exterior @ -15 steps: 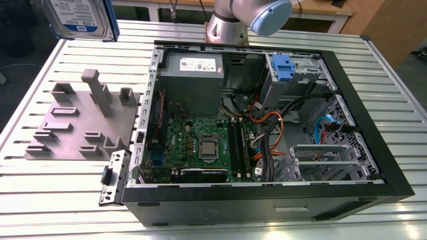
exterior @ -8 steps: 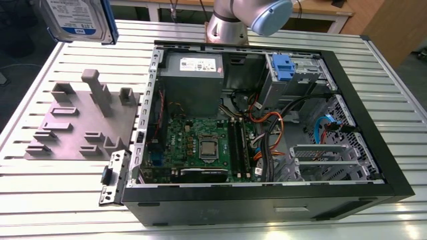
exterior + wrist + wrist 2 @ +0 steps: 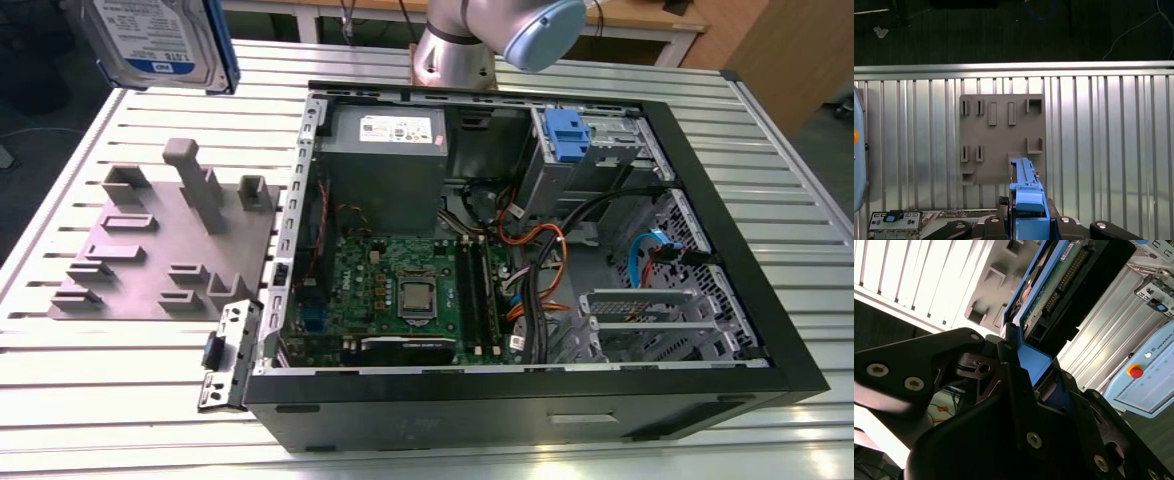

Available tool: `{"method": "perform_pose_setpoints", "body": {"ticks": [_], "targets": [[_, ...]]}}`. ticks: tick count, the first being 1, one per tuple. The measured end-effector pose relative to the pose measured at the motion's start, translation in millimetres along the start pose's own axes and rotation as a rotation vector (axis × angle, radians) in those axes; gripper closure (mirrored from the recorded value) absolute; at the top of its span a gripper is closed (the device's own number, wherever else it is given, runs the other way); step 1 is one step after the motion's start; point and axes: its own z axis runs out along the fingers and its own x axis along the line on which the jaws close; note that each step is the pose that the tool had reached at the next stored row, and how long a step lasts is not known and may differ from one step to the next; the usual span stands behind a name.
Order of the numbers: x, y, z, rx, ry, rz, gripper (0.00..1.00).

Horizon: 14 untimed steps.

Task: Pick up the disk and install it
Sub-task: 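Pick up the disk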

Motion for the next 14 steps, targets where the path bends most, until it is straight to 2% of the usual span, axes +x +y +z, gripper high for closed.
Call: {"method": "perform_pose_setpoints", "body": {"ticks": [7,14], "targets": [[-0.4,-10.8,0.1,0.0001,-0.0001,0.0,0.63],[-0.4,-12.1,0.0,0.0,0.0,0.0,0.63]]}}
